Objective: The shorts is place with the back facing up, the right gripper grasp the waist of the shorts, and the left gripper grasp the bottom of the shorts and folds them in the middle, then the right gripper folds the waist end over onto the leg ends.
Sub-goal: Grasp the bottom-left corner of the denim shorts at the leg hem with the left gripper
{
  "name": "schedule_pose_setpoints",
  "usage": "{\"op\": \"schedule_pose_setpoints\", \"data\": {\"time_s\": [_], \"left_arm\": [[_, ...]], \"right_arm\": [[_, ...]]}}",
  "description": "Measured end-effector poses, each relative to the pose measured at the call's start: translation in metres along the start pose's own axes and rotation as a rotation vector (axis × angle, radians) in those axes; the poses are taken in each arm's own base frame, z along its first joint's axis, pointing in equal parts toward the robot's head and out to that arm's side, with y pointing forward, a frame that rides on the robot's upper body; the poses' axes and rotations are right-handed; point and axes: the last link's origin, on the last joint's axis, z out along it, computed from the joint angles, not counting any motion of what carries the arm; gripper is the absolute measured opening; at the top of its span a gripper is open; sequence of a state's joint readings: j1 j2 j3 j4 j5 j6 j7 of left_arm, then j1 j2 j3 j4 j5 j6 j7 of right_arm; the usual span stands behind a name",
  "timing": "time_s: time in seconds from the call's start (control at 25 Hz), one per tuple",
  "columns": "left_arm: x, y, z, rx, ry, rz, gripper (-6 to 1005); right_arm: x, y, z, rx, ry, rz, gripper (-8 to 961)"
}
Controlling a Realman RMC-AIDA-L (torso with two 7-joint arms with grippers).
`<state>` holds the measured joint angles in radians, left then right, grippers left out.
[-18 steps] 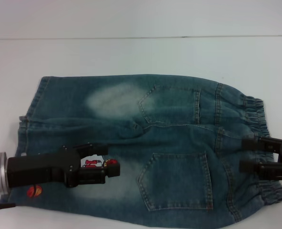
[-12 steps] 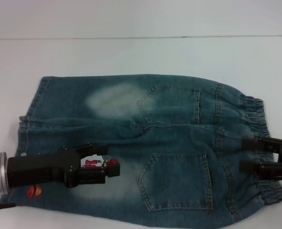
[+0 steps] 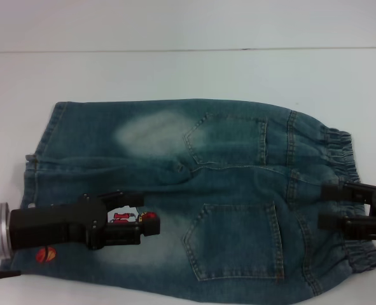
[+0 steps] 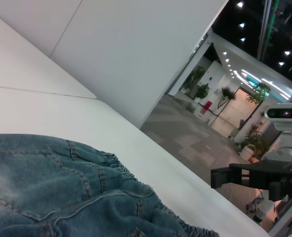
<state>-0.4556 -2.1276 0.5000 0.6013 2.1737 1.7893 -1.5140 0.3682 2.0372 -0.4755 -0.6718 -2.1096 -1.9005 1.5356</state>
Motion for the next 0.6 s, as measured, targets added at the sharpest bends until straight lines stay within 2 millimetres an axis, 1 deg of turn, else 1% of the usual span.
{"op": "schedule_pose_setpoints", "data": {"time_s": [0.32,0.4,0.56,0.6], "left_arm": [[0.001,-0.001,-0.003,0.010,-0.001,0.010,905],[0.002,-0.002,-0.011,0.040,0.003,0.023,905],[0.003,-0.003,-0.038,0.142,0.050,0.031,905],[0.001,-0.002,-0.048,0.173,0.061,0.028,905]], "right_arm": [[-0.001,0.001,-0.001,-0.001,-0.009,0.000,927],[-0.001,0.001,-0.001,-0.002,-0.009,0.000,927],[-0.001,0.000,-0.001,-0.001,-0.007,0.001,926],[-0.001,0.000,-0.001,0.000,-0.006,0.001,926]]}}
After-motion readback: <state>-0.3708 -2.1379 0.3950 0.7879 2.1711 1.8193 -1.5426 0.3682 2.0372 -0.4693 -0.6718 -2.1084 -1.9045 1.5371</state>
